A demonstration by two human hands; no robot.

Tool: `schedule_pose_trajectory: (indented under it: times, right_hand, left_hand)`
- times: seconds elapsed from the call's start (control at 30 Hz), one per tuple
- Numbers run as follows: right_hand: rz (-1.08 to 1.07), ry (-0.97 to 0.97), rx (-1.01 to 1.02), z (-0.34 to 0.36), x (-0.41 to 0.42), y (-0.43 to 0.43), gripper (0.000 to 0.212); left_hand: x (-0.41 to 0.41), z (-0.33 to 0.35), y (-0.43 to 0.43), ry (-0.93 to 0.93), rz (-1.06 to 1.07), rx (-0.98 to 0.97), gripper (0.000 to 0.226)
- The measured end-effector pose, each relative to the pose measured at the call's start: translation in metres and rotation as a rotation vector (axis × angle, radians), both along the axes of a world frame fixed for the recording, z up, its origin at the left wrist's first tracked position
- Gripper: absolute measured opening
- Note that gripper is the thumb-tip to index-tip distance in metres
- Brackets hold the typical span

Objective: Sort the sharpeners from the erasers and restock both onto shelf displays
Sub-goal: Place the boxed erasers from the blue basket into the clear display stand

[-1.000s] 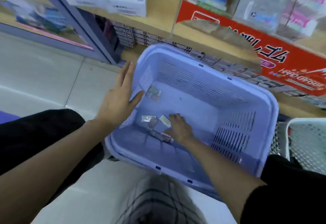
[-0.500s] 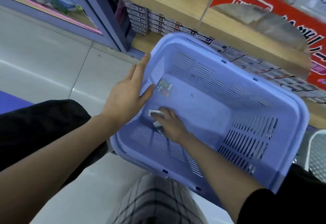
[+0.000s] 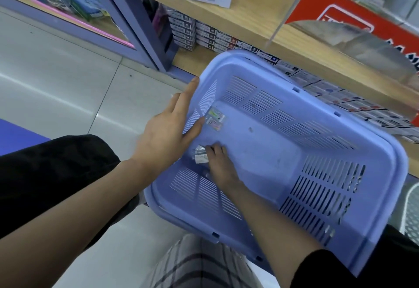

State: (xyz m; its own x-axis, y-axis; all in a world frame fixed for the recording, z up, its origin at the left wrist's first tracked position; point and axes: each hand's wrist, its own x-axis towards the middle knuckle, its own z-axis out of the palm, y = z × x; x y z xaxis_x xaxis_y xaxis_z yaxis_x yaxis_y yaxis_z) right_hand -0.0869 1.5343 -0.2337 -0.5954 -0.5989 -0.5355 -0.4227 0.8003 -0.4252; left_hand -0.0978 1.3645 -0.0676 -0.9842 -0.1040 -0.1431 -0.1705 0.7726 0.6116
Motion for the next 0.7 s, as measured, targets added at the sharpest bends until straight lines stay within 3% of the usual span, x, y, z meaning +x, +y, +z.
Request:
schedule_pose_trajectory:
  times: [0.13,0.27,0.37,0.5,0.57,0.7]
  right_hand:
    - [-0.132,-0.039,-0.022,0.003,0.003,0.000,0.070]
    - [-0.386,-0.017,-0.150,0.033,0.002,0.009,0.044]
    - [-0.523,-0.044,-0.258,0.089,-0.015,0.021,0.025]
    - [-0.451,0.023,-0.382,0.196,-0.043,0.048,0.025]
    - [-0.369,0.102,-0.392,0.248,-0.057,0.064,0.022]
    - [-0.272,0.191,-0.412,0.329,-0.075,0.086,0.023]
  left_hand:
    - [0.001,-0.001,0.001,0.005,0.007,-0.005,0.066]
    - [-0.001,0.005,0.001,0.005,0.005,-0.006,0.069]
    - [-0.001,0.013,0.004,-0.039,-0.012,-0.022,0.071]
    - [-0.004,0.041,0.013,-0.036,-0.043,-0.094,0.082]
    - [-0.010,0.073,0.027,0.003,-0.026,0.076,0.076]
    - [-0.024,0.160,0.069,-0.230,0.000,0.764,0.045]
